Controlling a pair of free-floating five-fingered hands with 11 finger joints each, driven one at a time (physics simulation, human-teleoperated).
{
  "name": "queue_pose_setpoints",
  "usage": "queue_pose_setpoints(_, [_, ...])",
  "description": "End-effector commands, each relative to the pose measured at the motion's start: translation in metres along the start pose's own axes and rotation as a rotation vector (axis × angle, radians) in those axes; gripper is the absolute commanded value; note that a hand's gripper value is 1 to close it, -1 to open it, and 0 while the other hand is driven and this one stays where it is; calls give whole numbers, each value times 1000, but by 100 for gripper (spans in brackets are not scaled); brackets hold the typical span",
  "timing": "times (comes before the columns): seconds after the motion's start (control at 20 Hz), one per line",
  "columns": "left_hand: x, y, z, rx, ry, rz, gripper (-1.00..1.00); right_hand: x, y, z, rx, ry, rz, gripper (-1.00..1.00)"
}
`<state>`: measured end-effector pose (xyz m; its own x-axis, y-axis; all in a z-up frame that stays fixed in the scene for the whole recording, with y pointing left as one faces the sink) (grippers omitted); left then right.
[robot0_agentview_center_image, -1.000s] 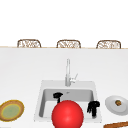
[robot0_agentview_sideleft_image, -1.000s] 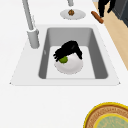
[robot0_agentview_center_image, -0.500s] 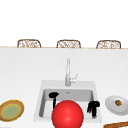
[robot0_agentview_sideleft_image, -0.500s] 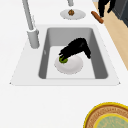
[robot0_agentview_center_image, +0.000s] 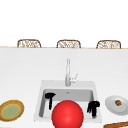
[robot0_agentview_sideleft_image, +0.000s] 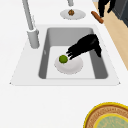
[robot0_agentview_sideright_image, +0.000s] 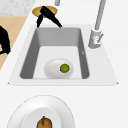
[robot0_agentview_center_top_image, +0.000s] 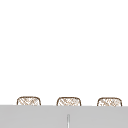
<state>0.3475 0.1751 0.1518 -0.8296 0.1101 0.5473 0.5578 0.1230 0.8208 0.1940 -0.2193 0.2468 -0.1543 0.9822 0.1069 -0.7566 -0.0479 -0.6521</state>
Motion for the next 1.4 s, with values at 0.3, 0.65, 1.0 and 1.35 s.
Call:
queue_pose_setpoints(0.3, [59,-20,5,0,24,-25,-100,0,0,0,0,0,0,0])
queue_pose_setpoints(0.65, [88,-37,14,6,17,-32,-100,0,0,0,0,0,0,0])
queue_pose_setpoints(1.0, [117,-46,18,6,22,-29,-100,0,0,0,0,0,0,0])
queue_pose_setpoints(1.35, [121,-46,37,-1,12,-14,-100,0,0,0,0,0,0,0])
